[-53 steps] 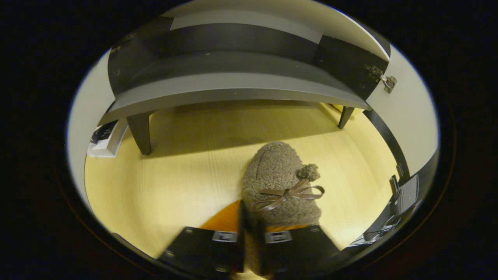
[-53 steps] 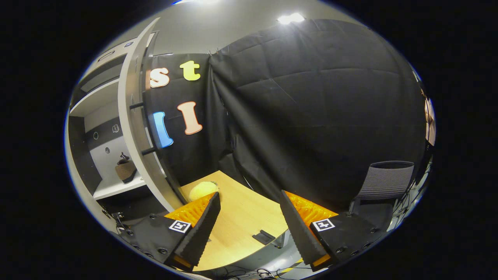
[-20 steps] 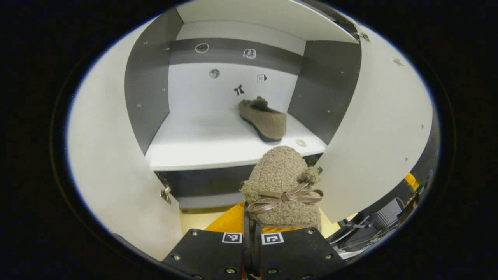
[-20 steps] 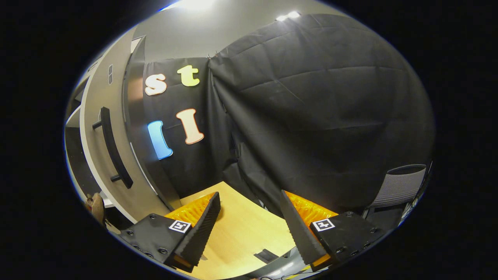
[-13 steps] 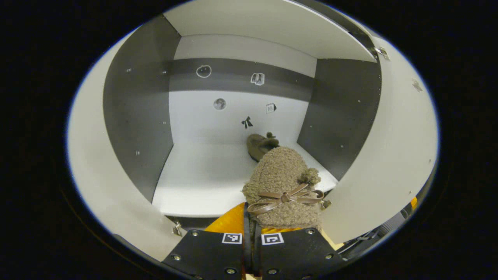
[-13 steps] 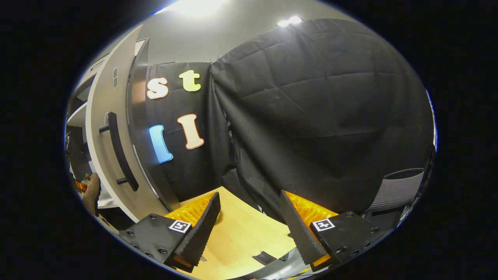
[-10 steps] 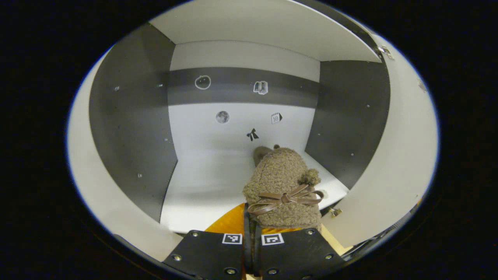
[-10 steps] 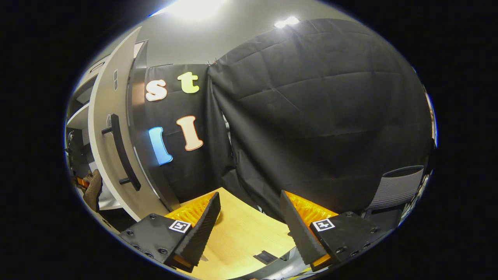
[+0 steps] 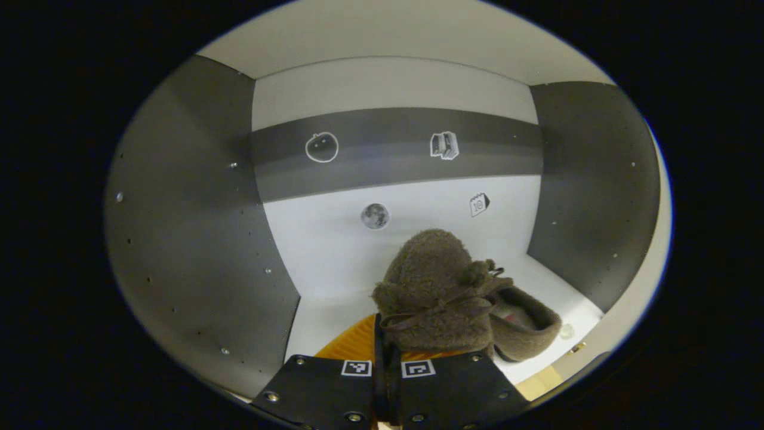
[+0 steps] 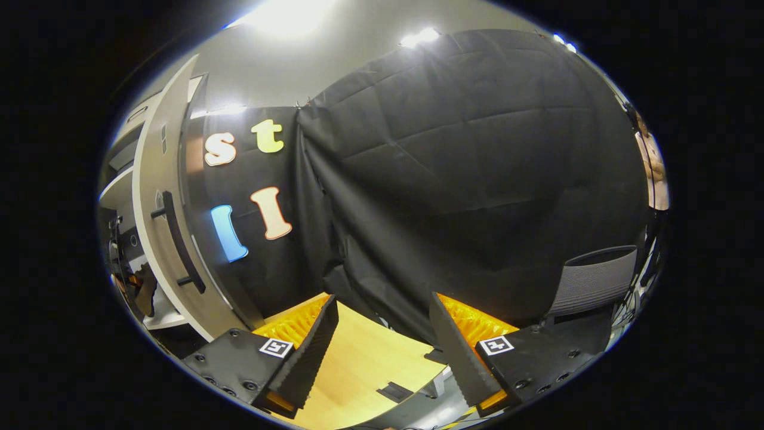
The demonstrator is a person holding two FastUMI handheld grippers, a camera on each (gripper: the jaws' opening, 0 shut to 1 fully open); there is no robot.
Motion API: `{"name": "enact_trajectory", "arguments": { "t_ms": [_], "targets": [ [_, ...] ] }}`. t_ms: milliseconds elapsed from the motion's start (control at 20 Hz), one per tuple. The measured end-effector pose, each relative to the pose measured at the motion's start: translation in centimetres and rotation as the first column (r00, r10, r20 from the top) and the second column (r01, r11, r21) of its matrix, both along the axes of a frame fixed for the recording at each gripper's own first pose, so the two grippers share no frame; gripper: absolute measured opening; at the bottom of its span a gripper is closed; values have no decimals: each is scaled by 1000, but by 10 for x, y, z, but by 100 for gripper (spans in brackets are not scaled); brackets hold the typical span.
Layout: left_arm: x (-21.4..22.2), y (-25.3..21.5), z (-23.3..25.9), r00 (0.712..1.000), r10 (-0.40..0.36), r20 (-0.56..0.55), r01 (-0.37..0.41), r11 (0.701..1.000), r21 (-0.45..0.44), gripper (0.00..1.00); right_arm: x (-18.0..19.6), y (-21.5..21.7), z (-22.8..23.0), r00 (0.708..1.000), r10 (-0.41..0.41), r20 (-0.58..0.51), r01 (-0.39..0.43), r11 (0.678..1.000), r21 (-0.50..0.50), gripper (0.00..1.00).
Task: Grab one shoe with the right hand and put it into the shoe cabinet, grab the other shoe with the left hand and put it into the shoe cabinet; then close the right door with the right hand and the left door with the left hand.
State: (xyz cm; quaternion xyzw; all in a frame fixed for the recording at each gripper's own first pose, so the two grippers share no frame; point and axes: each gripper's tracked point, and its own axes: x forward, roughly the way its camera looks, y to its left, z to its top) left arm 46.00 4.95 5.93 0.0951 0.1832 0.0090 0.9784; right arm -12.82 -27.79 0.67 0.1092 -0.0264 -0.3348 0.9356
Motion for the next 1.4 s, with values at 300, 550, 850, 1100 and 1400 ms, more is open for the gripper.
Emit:
{"name": "enact_trajectory", "arguments": {
  "t_ms": [300, 550, 850, 1100, 1400],
  "targets": [
    [36, 4, -30, 998, 3, -55, -2, 1000, 29, 3, -11, 8, 11, 999, -32, 6, 32, 999, -36, 97],
    [42, -4, -51, 994, -7, -110, 7, 1000, -6, 10, -23, 13, 15, 997, -60, 45, 60, 998, -3, 92],
    [34, 3, -46, 993, 20, -114, -13, 998, 56, 67, -47, 4, 17, 993, -114, 43, 115, 993, -9, 97],
    [1, -8, -39, 993, -7, -120, 0, 998, -60, 92, -52, -2, 21, 992, -117, 50, 117, 993, -3, 97],
    [-49, -16, 15, 1000, 18, 17, -17, 997, -73, 92, -40, -4, 39, 996, -72, 60, 74, 997, -27, 92]
  ]
}}
